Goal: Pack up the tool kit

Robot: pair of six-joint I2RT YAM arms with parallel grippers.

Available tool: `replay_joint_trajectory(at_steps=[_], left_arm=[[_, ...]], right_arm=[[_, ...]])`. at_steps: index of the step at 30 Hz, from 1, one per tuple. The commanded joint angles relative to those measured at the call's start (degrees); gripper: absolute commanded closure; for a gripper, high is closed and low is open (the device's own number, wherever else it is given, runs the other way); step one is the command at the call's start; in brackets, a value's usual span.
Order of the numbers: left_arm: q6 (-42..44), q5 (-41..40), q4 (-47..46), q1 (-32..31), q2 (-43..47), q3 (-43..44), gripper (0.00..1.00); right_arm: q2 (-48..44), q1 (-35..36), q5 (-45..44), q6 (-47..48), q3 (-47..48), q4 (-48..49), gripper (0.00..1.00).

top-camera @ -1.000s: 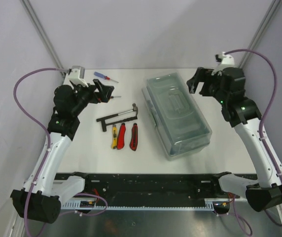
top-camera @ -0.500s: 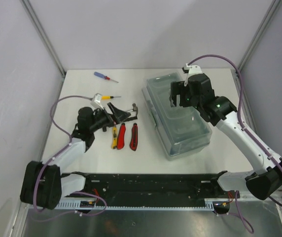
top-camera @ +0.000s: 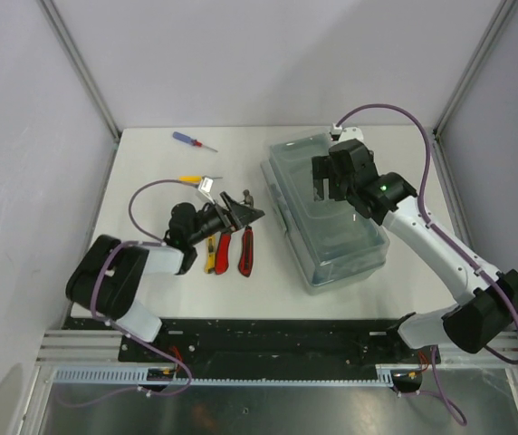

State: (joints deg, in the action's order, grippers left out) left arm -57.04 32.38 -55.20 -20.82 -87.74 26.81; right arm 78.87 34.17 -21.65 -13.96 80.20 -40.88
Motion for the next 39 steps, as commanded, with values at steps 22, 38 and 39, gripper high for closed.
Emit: replay_joint_trajectory(at_steps=[22, 38, 39], left_arm=[[-5.78, 1.23, -25.4, -0.63, -15.65, 5.88, 0.0], [-4.89, -0.9, -25.43, -0.93, -15.36, 4.82, 0.01], [-4.64, -1.22, -25.42, -1.09, -15.22, 4.69, 0.01]], right_arm=[[2.59, -13.74, 16.06, 6.28, -2.51, 5.84, 0.07], [2.18, -18.98, 18.19, 1.43, -6.71, 0.93, 0.24], [1.65, -20.07, 17.28, -0.17, -7.42, 0.39, 0.27]])
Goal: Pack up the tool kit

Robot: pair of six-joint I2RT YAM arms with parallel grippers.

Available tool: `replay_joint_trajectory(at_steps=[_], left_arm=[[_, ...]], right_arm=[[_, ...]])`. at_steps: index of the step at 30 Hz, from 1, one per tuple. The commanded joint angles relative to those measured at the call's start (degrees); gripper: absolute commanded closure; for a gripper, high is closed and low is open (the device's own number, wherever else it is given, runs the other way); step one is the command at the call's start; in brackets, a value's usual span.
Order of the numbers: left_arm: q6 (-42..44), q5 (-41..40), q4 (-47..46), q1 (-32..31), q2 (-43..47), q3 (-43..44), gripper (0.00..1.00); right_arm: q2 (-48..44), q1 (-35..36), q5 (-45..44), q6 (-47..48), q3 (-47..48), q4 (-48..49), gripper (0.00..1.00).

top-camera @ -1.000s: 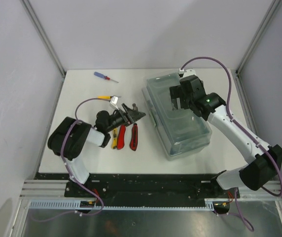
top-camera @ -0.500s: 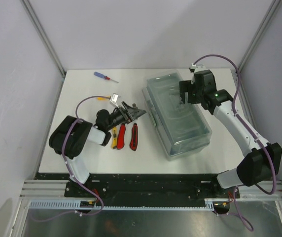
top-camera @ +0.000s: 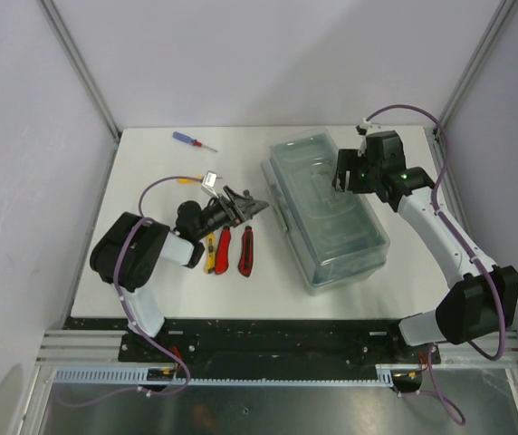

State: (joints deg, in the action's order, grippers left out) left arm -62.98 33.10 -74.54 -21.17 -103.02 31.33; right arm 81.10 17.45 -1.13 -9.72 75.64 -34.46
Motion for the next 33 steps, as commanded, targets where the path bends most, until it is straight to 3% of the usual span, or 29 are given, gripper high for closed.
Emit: replay_joint_trajectory(at_steps=[1, 9, 13, 23, 29, 33], left_arm=[[1.2, -2.1, -6.06, -0.86, -0.01, 0.15, 0.01], [-2.05, -0.47, -6.18, -2.21, -3.32, 2.94, 0.01], [-2.84, 0.2, -6.2, -3.23, -5.13, 5.15, 0.01], [-3.23, -4.5, -6.16, -3.49, -6.04, 7.31, 0.01], [-7.43, 0.3, -10.14, -3.92, -9.64, 12.03, 0.01], [-13.0, 2.36, -12.93, -4.2, -13.31, 14.89, 0.01]], right_arm=[[-1.2, -4.21, -4.27, -6.27, -3.65, -6.71, 0.3], [-8.54, -5.91, -8.3, -13.95, -8.99, -10.65, 0.35], [-12.42, -5.4, -6.25, -9.9, -10.25, -6.44, 0.3], [-20.89, -7.77, -6.6, -5.77, -6.85, 4.07, 0.03], [-22.16, -7.4, 1.82, -3.46, -6.07, 4.85, 0.01], [-19.18, -5.49, 0.41, -2.15, -5.72, 2.56, 0.01]])
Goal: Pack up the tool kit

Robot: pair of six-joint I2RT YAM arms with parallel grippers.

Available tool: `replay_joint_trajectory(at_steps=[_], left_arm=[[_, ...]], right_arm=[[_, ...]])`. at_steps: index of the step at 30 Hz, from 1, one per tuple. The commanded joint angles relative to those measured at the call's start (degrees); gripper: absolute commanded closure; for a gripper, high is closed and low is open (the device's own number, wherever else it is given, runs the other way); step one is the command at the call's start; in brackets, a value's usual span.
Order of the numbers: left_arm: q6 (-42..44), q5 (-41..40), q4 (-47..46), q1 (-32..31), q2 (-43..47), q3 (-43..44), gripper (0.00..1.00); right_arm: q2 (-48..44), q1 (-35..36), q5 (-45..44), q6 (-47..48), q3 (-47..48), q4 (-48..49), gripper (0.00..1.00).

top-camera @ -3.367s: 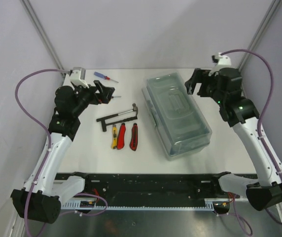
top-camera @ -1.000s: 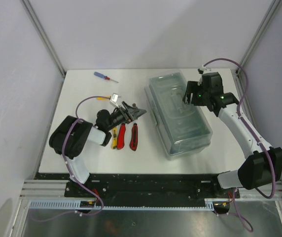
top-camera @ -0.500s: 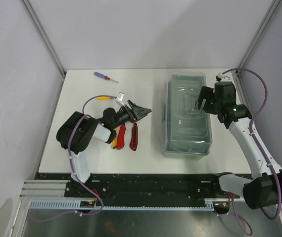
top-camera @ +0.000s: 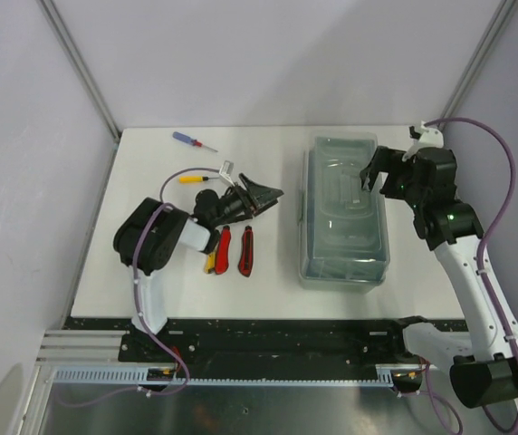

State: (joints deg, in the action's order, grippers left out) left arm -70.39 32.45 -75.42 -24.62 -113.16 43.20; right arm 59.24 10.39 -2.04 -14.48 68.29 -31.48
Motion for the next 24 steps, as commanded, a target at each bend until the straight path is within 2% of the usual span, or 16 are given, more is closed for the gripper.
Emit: replay_joint_trajectory(at_steps=[1, 11, 24], left_arm=[[-7.24, 3.34, -13.14, -0.85, -4.24, 3.38, 0.01], [-15.04, 7.13, -19.39, -3.6, -11.79, 8.65, 0.01], [-17.88, 7.52, -20.65, -6.2, -13.32, 12.86, 0.03]], right_arm=[[3.45, 2.14, 0.15, 2.97, 1.65, -0.94, 0.01], [10.24, 5.52, -3.8, 5.73, 1.67, -3.68, 0.01], [16.06, 6.29, 0.3, 5.19, 0.37, -5.29, 0.02]])
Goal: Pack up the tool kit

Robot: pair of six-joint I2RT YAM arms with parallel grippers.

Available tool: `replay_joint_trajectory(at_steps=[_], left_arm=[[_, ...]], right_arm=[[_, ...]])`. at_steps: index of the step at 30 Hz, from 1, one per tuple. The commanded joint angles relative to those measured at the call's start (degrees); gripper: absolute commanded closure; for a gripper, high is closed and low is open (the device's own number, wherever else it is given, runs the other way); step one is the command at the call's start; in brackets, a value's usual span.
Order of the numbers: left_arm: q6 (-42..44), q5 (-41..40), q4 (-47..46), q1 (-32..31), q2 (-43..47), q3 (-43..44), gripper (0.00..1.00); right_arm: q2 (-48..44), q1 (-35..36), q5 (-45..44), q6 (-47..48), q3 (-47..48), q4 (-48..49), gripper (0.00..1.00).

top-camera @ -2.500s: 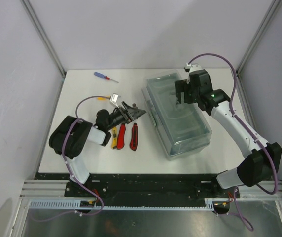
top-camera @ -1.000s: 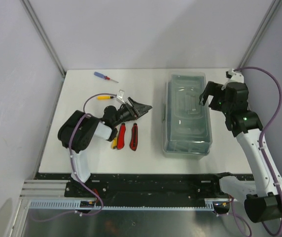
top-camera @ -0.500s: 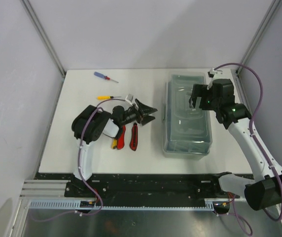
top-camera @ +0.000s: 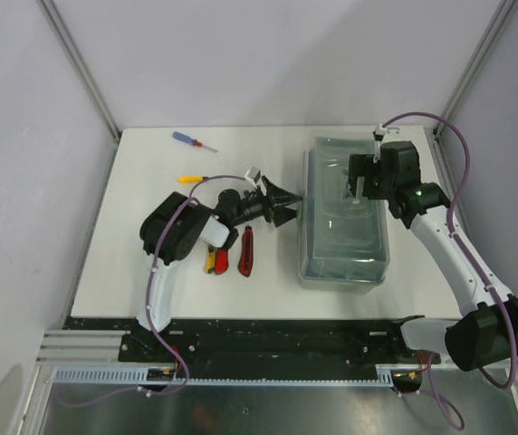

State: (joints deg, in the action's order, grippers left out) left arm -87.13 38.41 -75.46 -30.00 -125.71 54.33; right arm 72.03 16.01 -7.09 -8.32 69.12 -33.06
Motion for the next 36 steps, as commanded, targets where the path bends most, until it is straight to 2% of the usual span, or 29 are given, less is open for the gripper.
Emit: replay_joint_trajectory(at_steps=[1, 7, 10, 14, 18, 23, 26, 32, 36], left_arm=[[-1.25, 1.7, -20.6, -0.93, -0.9, 1.7, 0.04], [-1.86, 2.71, -20.6, -1.23, -0.62, -0.22, 0.17], [-1.71, 3.11, -20.6, -1.22, 0.14, -1.38, 0.21], [-1.98, 3.61, -20.6, -1.23, 0.35, -1.61, 0.29], [-1.47, 3.81, -20.6, -1.2, 0.37, -1.66, 0.31], [-0.84, 3.71, -20.6, -1.19, 0.12, -1.69, 0.29], [-0.68, 3.69, -20.6, -1.2, 0.12, -1.79, 0.28], [-0.21, 3.62, -20.56, -1.2, 0.16, -2.26, 0.27], [-0.1, 3.68, -20.6, -1.2, 0.25, -2.17, 0.28]], right_arm=[[3.72, 0.55, 5.78, -1.03, -0.56, -4.0, 0.02], [6.18, 0.41, 7.84, -0.26, -0.9, -5.57, 0.03], [5.14, 0.65, 5.43, -0.49, -1.04, -5.07, 0.04], [0.56, 0.97, 2.73, -0.13, -1.09, -0.01, 0.04], [-4.63, 2.5, 1.12, 0.91, -1.09, 6.15, 0.06], [-7.53, 8.55, -5.91, 2.63, -1.1, 11.43, 0.19], [-6.15, 9.34, -7.62, 0.92, -0.71, 10.22, 0.24], [-2.0, 9.47, -6.84, -3.66, -0.48, 3.24, 0.43], [-0.15, 9.63, -3.11, -3.75, -0.53, 1.81, 0.51]])
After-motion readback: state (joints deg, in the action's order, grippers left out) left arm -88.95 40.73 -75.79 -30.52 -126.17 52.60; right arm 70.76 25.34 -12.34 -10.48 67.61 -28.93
